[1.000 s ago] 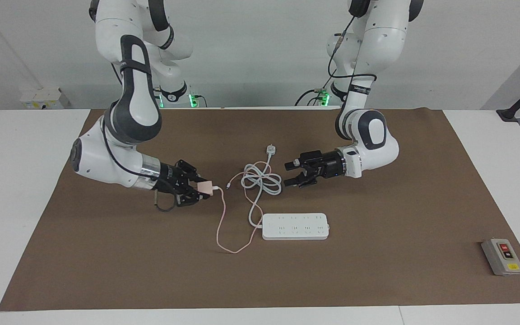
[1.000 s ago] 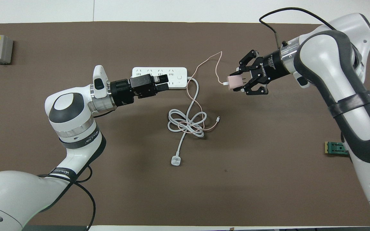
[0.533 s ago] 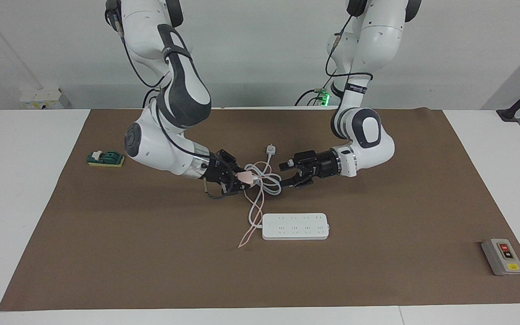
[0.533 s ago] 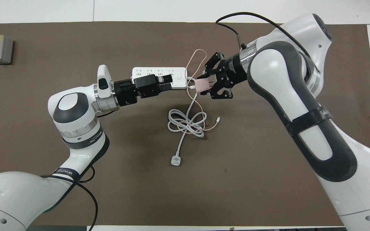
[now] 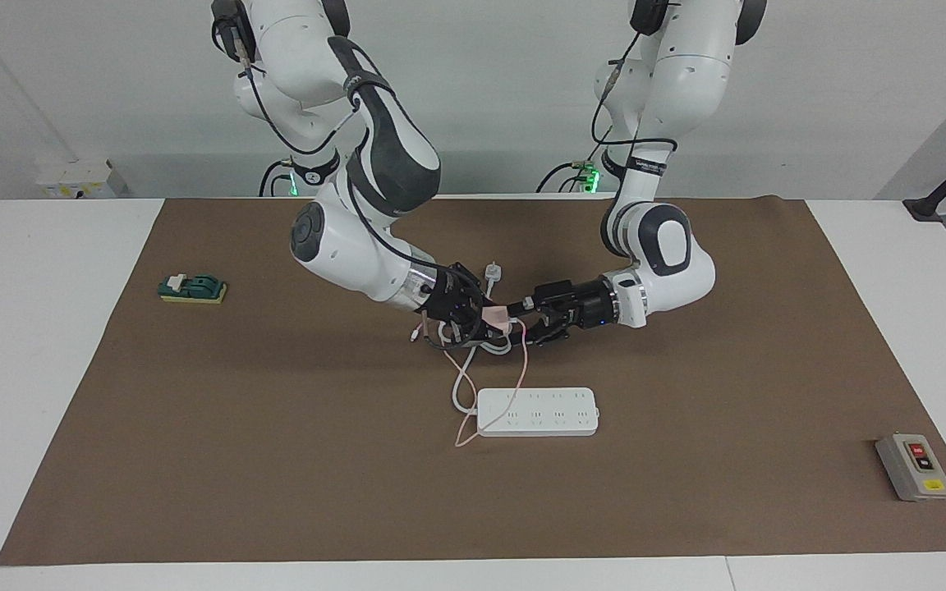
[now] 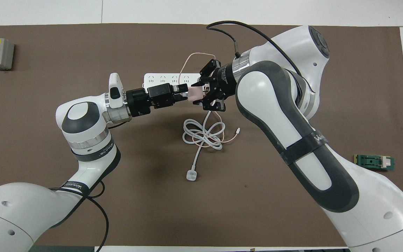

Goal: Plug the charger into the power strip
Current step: 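Hand the pink charger from the right gripper to the left gripper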

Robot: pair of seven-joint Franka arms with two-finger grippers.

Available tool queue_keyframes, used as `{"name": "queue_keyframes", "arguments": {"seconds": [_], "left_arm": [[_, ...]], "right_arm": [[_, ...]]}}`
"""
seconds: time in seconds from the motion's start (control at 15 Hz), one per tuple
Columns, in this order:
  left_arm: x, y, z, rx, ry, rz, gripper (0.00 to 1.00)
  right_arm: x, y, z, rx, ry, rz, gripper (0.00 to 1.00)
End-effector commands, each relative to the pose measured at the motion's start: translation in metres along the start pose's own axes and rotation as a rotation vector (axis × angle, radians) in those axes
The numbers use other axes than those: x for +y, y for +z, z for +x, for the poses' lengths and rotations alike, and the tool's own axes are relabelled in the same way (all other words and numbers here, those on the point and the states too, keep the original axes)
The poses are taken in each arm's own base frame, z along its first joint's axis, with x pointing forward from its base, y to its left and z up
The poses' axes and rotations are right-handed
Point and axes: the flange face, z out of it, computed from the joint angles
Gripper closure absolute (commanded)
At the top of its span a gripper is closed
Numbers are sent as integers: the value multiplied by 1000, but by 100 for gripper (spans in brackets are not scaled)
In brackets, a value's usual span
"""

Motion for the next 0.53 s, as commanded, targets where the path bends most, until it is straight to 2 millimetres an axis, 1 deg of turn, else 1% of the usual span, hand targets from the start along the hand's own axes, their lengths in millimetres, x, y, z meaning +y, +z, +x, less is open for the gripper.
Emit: {"name": "queue_keyframes", "arguments": {"seconds": [0.0, 0.27, 0.47], "left_arm": [[-4, 3, 4, 3, 12, -29, 0], [4, 8, 1, -14, -1, -106, 0], [10, 11, 2, -25, 7, -128, 0]], "right_arm": [[-3, 0, -4, -23, 15, 10, 100], [-1, 4, -8, -24, 12, 2, 100], [0, 5, -9, -24, 12, 1, 100]]}}
